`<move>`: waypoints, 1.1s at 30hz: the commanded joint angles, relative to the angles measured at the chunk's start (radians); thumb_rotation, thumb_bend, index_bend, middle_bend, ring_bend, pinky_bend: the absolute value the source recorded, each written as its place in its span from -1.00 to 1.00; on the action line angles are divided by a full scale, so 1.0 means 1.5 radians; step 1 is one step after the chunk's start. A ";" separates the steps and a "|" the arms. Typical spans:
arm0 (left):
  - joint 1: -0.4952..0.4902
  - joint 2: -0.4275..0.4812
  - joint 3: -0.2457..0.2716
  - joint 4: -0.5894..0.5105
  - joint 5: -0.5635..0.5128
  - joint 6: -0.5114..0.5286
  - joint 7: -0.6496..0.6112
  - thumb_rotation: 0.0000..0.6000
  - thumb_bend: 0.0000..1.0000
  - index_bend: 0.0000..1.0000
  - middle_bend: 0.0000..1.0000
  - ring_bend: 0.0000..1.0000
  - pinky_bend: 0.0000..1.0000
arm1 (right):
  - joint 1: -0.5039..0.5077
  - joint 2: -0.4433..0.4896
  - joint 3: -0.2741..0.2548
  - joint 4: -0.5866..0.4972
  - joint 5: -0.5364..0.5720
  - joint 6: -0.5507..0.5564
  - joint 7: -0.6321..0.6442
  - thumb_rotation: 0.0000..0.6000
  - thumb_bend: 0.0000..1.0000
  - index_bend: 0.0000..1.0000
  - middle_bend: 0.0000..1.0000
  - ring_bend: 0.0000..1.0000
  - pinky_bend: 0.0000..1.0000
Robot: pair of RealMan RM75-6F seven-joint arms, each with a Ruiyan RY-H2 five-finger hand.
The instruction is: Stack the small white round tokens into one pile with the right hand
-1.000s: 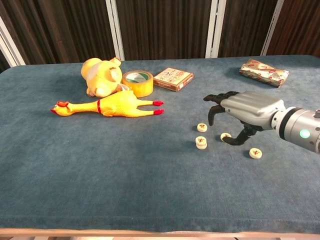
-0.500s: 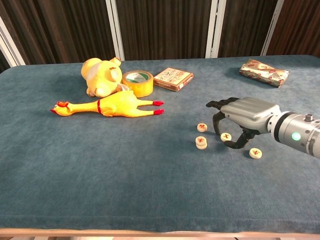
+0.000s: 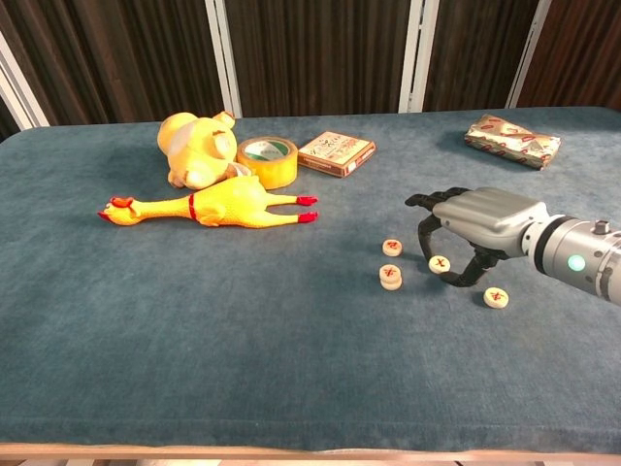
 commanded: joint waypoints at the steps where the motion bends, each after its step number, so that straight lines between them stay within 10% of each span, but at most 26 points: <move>1: 0.000 0.000 0.000 0.000 0.000 -0.001 0.000 1.00 -0.12 -1.00 -1.00 -1.00 -0.85 | -0.001 0.002 0.002 -0.005 -0.006 0.006 0.010 1.00 -0.04 0.28 -0.98 -1.00 -1.00; 33: 0.003 0.000 -0.001 0.005 -0.001 0.007 -0.007 1.00 -0.12 -1.00 -1.00 -1.00 -0.85 | 0.024 0.000 0.016 -0.094 0.012 0.005 -0.001 1.00 -0.04 0.29 -0.95 -1.00 -1.00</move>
